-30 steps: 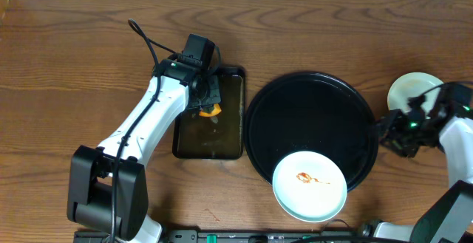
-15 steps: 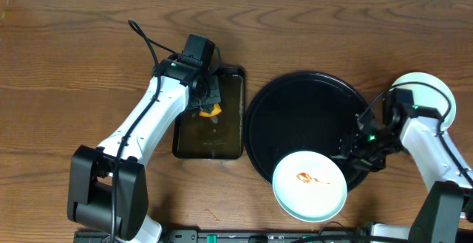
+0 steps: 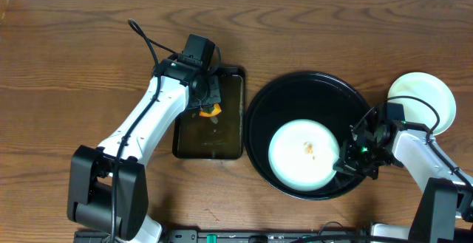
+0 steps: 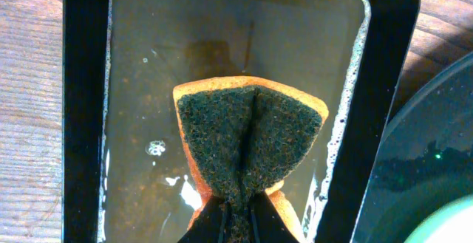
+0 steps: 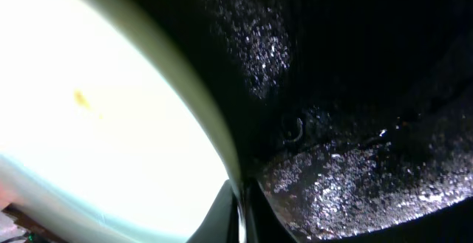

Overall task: Clean dirty plates on tray and stack at the side
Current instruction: 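Grip the remaining pale green plate rim with right gripper, then wipe the remaining pale green plate with sponge in left gripper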

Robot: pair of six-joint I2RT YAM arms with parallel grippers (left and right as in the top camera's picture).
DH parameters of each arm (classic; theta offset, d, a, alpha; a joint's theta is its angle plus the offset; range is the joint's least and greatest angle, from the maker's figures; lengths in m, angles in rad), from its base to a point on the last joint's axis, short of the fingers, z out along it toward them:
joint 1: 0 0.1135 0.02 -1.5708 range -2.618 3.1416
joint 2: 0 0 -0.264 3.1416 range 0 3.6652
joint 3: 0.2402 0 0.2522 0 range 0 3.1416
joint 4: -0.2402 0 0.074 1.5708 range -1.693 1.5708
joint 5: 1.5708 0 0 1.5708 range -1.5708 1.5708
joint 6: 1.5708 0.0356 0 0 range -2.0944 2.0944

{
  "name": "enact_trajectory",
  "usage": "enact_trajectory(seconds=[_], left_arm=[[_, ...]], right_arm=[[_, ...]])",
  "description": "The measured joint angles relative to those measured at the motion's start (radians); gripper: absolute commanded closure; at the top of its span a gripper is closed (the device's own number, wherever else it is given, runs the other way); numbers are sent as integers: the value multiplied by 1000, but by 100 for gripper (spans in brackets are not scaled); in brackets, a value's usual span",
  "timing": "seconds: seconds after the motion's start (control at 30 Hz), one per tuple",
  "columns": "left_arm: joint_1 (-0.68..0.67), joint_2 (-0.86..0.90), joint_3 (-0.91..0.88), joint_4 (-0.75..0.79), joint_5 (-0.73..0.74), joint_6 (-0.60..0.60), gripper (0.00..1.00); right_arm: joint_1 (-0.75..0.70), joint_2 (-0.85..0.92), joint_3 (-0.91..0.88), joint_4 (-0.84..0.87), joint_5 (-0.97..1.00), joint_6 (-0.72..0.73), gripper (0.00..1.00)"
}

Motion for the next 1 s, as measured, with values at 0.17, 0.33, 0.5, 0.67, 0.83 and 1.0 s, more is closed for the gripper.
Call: enact_trajectory(seconds=[0.17, 0.33, 0.5, 0.67, 0.83, 1.0], left_arm=[[0, 0, 0, 0, 0, 0, 93], [0, 0, 0, 0, 0, 0, 92], [0, 0, 0, 0, 0, 0, 92], [-10, 0, -1, 19, 27, 8, 92], [-56, 0, -2, 63, 38, 23, 93], [-138, 0, -3, 121, 49, 30, 92]], right_arm=[[0, 0, -3, 113, -5, 34, 99], [0, 0, -4, 345, 4, 100, 99], [0, 0, -6, 481, 9, 146, 99], [14, 0, -6, 478, 18, 155, 89], [63, 3, -8, 487, 56, 165, 86], [104, 13, -8, 506, 101, 169, 90]])
